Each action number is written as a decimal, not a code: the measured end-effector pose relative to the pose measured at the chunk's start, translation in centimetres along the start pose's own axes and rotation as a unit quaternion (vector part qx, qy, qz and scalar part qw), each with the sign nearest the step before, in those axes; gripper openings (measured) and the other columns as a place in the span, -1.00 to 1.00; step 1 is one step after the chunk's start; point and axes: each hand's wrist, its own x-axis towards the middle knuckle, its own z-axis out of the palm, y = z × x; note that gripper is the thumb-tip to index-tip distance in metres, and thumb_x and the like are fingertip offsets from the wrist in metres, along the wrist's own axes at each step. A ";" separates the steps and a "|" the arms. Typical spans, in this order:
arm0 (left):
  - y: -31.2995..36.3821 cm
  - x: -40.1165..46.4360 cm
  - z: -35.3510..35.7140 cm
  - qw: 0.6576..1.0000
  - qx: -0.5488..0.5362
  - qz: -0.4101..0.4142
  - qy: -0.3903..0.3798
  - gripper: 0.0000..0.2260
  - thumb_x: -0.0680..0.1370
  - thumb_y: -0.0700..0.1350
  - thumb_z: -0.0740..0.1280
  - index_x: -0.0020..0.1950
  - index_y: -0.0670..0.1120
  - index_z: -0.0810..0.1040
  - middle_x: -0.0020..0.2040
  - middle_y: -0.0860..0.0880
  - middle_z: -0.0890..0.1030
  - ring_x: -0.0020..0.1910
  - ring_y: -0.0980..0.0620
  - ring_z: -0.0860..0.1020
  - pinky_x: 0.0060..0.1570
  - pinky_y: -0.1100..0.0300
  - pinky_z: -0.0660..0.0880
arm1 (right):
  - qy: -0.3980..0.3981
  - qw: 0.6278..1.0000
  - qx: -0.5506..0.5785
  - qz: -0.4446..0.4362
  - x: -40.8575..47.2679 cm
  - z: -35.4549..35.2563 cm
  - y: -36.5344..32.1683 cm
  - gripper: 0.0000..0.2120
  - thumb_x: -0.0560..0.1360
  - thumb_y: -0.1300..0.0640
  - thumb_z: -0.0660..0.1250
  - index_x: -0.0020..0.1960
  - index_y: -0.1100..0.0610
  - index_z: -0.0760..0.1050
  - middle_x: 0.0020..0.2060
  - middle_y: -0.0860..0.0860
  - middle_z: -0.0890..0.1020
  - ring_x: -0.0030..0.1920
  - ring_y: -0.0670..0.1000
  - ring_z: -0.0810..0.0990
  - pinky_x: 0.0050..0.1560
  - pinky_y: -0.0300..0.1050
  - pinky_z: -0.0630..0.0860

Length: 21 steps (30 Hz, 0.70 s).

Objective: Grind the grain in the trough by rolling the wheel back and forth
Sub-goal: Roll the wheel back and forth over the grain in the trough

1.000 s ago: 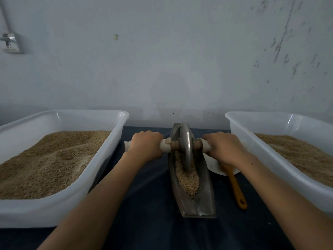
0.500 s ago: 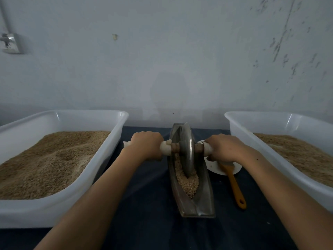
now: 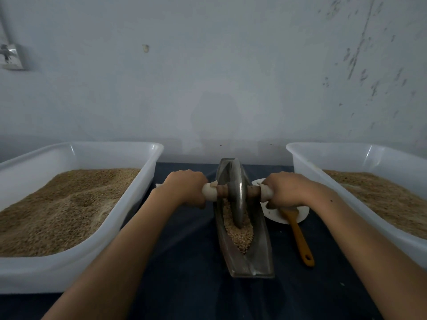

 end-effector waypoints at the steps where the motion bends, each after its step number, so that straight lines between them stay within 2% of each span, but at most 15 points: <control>1: 0.0 -0.1 -0.1 1.000 -0.010 0.002 -0.016 -0.76 0.40 0.01 0.44 0.03 0.04 0.53 -0.19 0.07 0.49 -0.18 0.03 0.48 -0.16 0.13 0.38 | -0.013 1.000 0.006 0.000 -0.1 -0.2 0.0 -0.81 0.43 0.05 0.44 -0.09 -0.05 0.42 -0.20 -0.05 0.56 -0.15 -0.03 0.56 -0.26 -0.18 0.41; 3: -0.1 -0.1 -0.3 0.999 -0.027 0.005 -0.036 -0.75 0.40 0.00 0.45 0.04 0.04 0.53 -0.20 0.07 0.50 -0.18 0.04 0.49 -0.17 0.14 0.39 | -0.021 1.000 0.010 -0.001 -0.1 -0.3 -0.1 -0.81 0.43 0.06 0.44 -0.10 -0.04 0.42 -0.20 -0.05 0.56 -0.15 -0.04 0.56 -0.27 -0.19 0.39; 6: -0.2 -0.1 -0.1 1.000 -0.024 0.004 -0.019 -0.78 0.41 -0.01 0.43 0.03 0.04 0.53 -0.19 0.06 0.51 -0.17 0.03 0.50 -0.18 0.14 0.38 | 0.002 1.000 -0.003 -0.002 0.0 -0.1 -0.2 -0.85 0.45 0.06 0.41 -0.09 -0.04 0.43 -0.18 -0.03 0.59 -0.13 -0.03 0.58 -0.17 -0.15 0.49; 10: -0.2 0.2 0.6 0.999 -0.003 -0.001 0.049 -0.87 0.44 -0.02 0.39 -0.08 0.04 0.47 -0.16 0.04 0.54 -0.15 0.01 0.52 -0.16 0.13 0.41 | 0.116 0.993 -0.033 0.008 0.3 0.9 -0.4 -0.95 0.48 0.11 0.31 -0.09 -0.02 0.46 -0.16 -0.03 0.60 -0.18 0.00 0.54 -0.20 -0.12 0.41; 14: -0.3 0.4 1.1 0.996 -0.007 -0.002 0.089 -0.87 0.46 -0.01 0.37 -0.07 0.04 0.44 -0.09 0.02 0.57 -0.15 0.04 0.49 -0.14 0.14 0.38 | 0.202 0.979 -0.038 0.010 0.4 1.7 -0.7 -0.90 0.52 0.13 0.25 -0.14 -0.03 0.37 -0.14 -0.03 0.58 -0.12 0.04 0.55 -0.15 -0.09 0.41; 17: -0.4 0.3 1.1 0.997 -0.004 0.001 0.074 -0.83 0.45 -0.01 0.38 0.01 0.01 0.51 -0.07 0.01 0.58 -0.12 0.02 0.52 -0.13 0.13 0.40 | 0.194 0.980 -0.039 0.002 0.2 1.5 -0.8 -0.90 0.54 0.10 0.25 -0.13 -0.03 0.37 -0.13 -0.03 0.58 -0.11 0.02 0.55 -0.10 -0.09 0.44; 21: -0.4 0.2 0.4 1.000 -0.014 0.010 0.011 -0.77 0.42 0.00 0.42 0.04 0.03 0.51 -0.12 0.04 0.54 -0.16 0.04 0.49 -0.15 0.13 0.39 | 0.093 0.995 -0.040 -0.005 -0.1 0.5 -0.6 -0.91 0.49 0.08 0.33 -0.09 -0.04 0.42 -0.11 -0.02 0.61 -0.11 0.00 0.57 -0.14 -0.12 0.46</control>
